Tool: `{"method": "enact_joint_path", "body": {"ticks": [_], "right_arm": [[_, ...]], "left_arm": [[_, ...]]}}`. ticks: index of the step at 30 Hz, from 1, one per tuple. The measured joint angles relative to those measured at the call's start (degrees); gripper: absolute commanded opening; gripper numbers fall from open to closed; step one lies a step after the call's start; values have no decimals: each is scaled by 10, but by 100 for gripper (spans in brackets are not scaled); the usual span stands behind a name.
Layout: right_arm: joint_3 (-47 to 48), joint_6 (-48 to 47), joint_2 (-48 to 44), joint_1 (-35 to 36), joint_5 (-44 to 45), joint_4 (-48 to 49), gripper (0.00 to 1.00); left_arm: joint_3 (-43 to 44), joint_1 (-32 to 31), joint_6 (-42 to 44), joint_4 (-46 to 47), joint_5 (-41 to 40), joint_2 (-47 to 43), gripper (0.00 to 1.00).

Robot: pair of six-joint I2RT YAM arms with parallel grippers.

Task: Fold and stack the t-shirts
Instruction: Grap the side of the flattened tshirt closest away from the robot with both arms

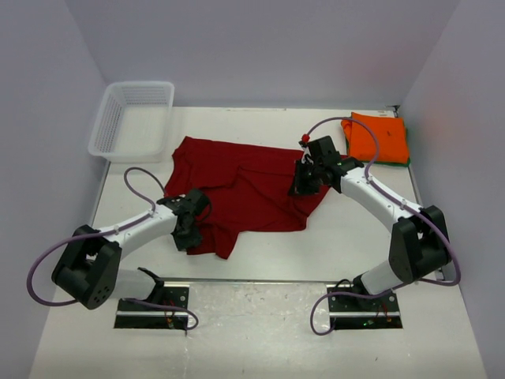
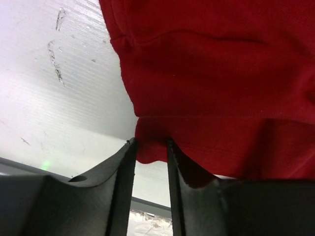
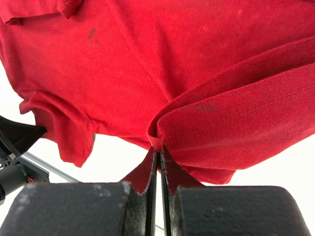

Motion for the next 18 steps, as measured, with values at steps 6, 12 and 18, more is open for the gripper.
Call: {"method": "enact_joint_path", "body": {"ticks": [6, 12, 18], "right_arm": [[0, 0, 0, 0, 0, -2, 0], [0, 0, 0, 0, 1, -4, 0], [0, 0, 0, 0, 2, -6, 0]], "left_arm": [[-14, 1, 8, 19, 9, -14, 25], [-17, 1, 10, 28, 14, -23, 7], [-28, 1, 4, 32, 26, -46, 0]]}}
